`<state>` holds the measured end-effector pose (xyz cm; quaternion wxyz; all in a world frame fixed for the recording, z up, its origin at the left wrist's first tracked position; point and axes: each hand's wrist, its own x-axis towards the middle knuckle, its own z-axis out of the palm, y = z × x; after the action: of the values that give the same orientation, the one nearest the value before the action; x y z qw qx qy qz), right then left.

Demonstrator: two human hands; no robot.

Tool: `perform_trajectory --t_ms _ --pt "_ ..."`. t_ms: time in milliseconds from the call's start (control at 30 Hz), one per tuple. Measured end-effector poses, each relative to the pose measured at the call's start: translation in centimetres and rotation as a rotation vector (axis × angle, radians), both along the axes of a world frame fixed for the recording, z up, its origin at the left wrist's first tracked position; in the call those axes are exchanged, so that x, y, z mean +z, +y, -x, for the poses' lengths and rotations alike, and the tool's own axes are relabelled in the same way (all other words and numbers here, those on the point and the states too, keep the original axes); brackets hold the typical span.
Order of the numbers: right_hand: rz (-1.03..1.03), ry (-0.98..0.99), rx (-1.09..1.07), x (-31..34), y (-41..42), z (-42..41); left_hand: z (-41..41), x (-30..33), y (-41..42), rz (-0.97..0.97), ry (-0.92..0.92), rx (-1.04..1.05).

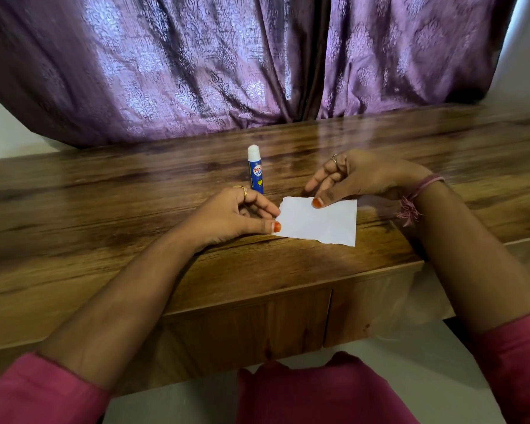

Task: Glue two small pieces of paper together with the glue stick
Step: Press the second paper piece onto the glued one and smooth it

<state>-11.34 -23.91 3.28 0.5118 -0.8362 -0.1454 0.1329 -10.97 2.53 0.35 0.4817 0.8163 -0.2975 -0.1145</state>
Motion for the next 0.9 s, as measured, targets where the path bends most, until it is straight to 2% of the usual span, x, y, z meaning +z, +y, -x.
perform_trajectory --t_ms 900 --pt "-0.005 -0.01 0.016 0.44 0.02 0.55 0.28 0.24 0.01 -0.011 -0.019 0.016"
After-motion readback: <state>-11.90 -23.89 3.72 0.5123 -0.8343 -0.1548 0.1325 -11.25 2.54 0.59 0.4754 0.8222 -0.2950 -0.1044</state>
